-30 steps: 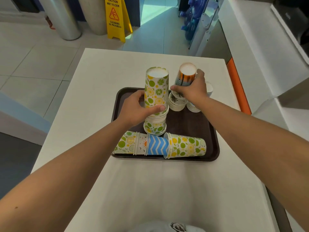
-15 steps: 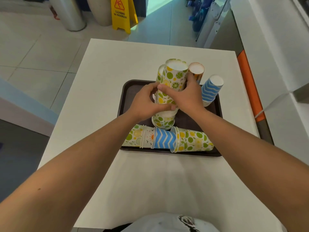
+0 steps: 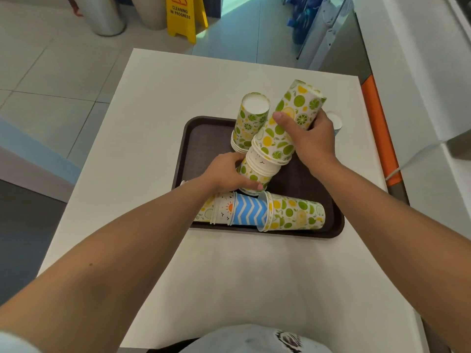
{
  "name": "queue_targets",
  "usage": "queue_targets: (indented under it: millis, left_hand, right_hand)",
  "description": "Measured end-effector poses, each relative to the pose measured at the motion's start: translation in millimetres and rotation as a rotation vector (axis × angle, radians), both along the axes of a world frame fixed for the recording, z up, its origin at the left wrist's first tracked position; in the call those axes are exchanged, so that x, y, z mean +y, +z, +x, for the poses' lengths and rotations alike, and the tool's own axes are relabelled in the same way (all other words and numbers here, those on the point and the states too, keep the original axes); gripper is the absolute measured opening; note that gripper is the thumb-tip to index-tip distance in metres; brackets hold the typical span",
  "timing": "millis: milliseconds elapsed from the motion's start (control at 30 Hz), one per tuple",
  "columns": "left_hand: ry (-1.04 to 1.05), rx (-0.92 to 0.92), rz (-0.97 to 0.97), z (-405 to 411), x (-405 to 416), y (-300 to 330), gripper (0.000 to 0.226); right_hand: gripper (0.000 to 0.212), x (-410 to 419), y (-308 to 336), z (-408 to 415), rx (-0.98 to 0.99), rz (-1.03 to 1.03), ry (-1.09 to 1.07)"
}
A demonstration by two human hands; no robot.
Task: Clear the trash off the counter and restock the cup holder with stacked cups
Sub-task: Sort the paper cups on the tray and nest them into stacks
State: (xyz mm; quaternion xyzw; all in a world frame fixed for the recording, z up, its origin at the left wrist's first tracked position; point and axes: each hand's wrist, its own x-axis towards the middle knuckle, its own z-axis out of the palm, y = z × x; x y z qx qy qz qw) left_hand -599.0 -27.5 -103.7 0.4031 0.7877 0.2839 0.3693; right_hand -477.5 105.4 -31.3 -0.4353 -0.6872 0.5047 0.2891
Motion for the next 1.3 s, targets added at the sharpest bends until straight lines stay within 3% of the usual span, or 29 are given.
queue_targets:
  millis: [433,633,767,933,1000,1167,1300]
  left_hand:
    - [0.082,-0.03,0.189,-15,-24,27,0.057]
    - [0.17,-0.04,0.251,-25,-47,28,0.054]
    - [0.242,-0.079,0.297,-35,-64,31,0.047]
    - [0.371,-0.125,0.355,-52,-82,34,0.048]
    - [0.41,-0.122,0.359,-60,-85,33,0.052]
    - [0.435,-0.135,0.391,-66,-88,36,0.052]
    - [0.421,-0.17,0.37,-62,-88,40,0.049]
  right_hand:
    - [0.062,24,100,-23,0.37,-0.006,-0.049]
    - [0.049,44,123,-55,0.4,0.056,-0.059]
    - [0.073,55,114,-72,0.32,0.052,-0.082]
    - [0.107,53,81,-88,0.021,-0.044,0.014]
    - [0.109,42,64,-93,-0.09,-0.036,0.076]
    - [0.086,6,31,-95,-0.242,0.026,0.118]
    - [0.1,-8,10,-89,-0.284,-0.009,0.069]
